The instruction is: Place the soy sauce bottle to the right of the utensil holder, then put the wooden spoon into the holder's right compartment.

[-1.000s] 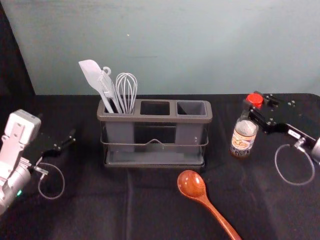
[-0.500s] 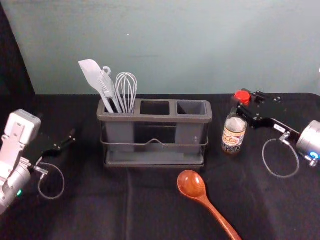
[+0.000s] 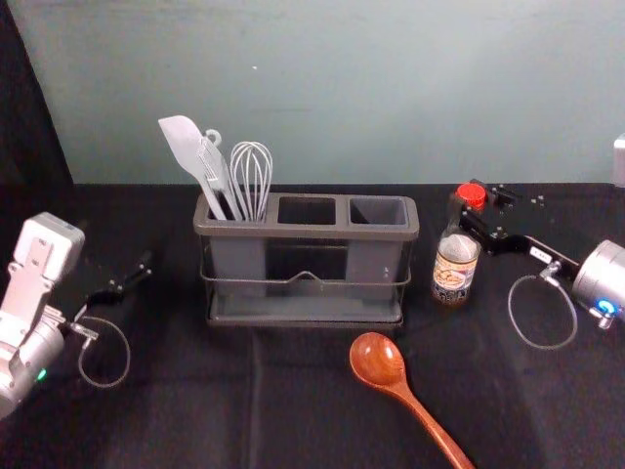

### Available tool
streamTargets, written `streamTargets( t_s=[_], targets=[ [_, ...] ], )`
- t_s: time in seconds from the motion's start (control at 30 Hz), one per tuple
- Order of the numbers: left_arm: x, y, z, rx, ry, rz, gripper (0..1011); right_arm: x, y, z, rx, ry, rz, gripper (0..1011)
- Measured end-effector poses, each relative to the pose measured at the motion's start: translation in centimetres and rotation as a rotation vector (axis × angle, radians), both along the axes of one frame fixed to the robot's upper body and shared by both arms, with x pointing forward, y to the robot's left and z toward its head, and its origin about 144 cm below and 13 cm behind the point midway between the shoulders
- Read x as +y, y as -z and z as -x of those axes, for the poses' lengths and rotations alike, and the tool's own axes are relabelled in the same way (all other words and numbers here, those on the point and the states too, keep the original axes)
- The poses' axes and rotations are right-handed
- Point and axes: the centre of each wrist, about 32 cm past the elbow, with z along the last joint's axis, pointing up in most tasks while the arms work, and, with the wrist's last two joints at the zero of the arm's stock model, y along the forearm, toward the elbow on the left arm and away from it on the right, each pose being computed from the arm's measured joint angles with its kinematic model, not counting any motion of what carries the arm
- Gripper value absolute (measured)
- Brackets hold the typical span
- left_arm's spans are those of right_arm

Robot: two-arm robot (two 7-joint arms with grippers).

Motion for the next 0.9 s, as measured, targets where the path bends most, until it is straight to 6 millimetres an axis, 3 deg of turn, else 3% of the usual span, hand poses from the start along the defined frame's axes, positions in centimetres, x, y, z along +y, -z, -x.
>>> streamTargets(
  t_s=[0.9],
  targets=[
    [0.0, 0.0, 0.0, 0.0, 0.0, 0.0, 1011, 0.43, 0.79, -0.52, 0.003, 0.0, -0.004, 380]
  ],
)
